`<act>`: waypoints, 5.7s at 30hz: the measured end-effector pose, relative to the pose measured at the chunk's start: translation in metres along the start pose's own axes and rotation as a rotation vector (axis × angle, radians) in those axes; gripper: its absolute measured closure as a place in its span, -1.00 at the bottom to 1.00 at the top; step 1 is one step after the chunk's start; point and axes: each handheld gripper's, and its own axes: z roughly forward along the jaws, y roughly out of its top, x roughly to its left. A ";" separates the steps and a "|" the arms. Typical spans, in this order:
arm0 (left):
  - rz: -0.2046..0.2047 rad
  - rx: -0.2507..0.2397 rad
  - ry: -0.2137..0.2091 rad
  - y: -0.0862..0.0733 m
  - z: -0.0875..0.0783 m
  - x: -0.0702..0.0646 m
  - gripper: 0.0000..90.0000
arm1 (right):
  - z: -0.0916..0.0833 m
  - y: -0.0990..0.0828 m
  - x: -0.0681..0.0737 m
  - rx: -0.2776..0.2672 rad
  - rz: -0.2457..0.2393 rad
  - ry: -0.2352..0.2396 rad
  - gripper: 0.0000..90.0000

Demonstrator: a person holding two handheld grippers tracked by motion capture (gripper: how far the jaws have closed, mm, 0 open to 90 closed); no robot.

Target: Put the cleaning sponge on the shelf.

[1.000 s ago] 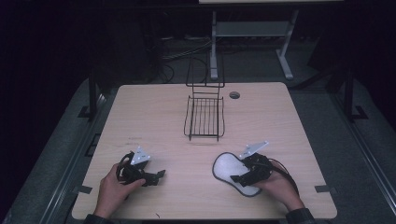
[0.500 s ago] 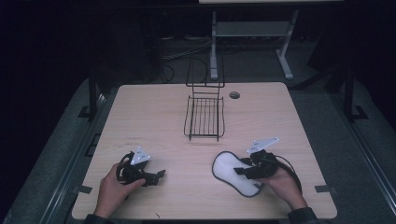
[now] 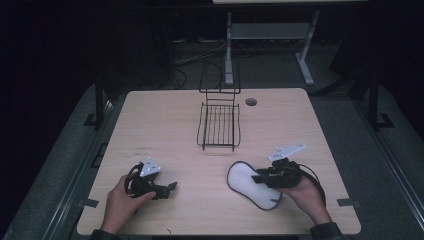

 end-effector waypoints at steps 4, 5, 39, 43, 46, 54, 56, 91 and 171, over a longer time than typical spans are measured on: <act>0.001 0.000 0.000 0.000 0.000 0.000 -0.72 | -0.005 0.001 0.000 -0.023 -0.003 0.015 0.64; 0.001 0.000 0.000 0.000 0.000 0.000 -0.72 | -0.006 0.002 0.001 -0.030 -0.003 0.017 0.65; -0.002 0.001 0.004 0.000 0.001 0.000 -0.72 | -0.033 0.015 -0.006 -0.123 -0.009 -0.068 0.81; -0.006 -0.002 0.006 0.001 0.001 0.000 -0.72 | -0.037 0.023 -0.012 -0.152 0.000 -0.077 0.81; -0.007 -0.003 0.006 0.001 0.001 0.000 -0.72 | -0.039 0.032 -0.017 -0.165 -0.008 -0.087 0.81; -0.004 -0.003 0.007 0.001 0.001 0.000 -0.72 | -0.042 0.050 -0.025 -0.196 -0.014 -0.101 0.81; -0.005 -0.003 0.007 0.001 0.001 0.000 -0.72 | -0.042 0.053 -0.028 -0.202 -0.012 -0.101 0.81; 0.000 0.005 0.005 0.001 0.001 0.000 -0.72 | 0.001 0.120 -0.064 -0.242 0.039 -0.120 0.81; -0.004 0.007 0.011 0.001 0.001 -0.001 -0.72 | 0.094 0.146 -0.118 -0.130 0.161 -0.231 0.44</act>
